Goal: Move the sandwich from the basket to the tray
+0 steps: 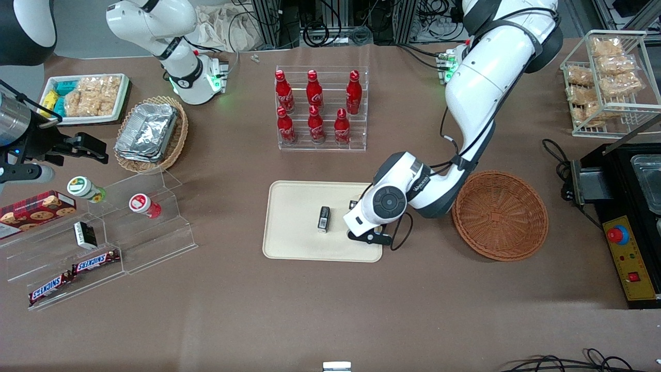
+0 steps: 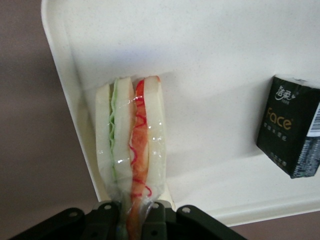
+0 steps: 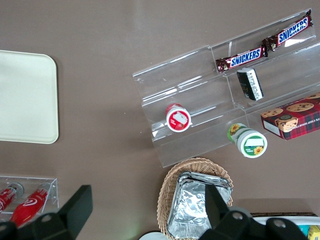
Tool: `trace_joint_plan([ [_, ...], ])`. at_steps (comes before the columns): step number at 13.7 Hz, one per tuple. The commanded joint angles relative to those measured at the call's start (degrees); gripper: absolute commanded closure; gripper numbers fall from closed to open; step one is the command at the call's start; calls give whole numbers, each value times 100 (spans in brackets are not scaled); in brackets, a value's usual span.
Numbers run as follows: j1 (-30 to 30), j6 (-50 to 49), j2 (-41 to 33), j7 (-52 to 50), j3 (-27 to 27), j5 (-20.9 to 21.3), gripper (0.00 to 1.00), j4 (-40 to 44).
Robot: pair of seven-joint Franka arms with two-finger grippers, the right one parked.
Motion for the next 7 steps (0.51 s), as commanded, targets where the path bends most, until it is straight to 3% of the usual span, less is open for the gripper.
trace_joint_plan([
  [1,-5,-77,-46,-147,11,-51,0,143],
  [4,170,-645,-449,-165,20,-16,0,160],
  [7,749,-1550,-1169,176,11,10,0,161],
])
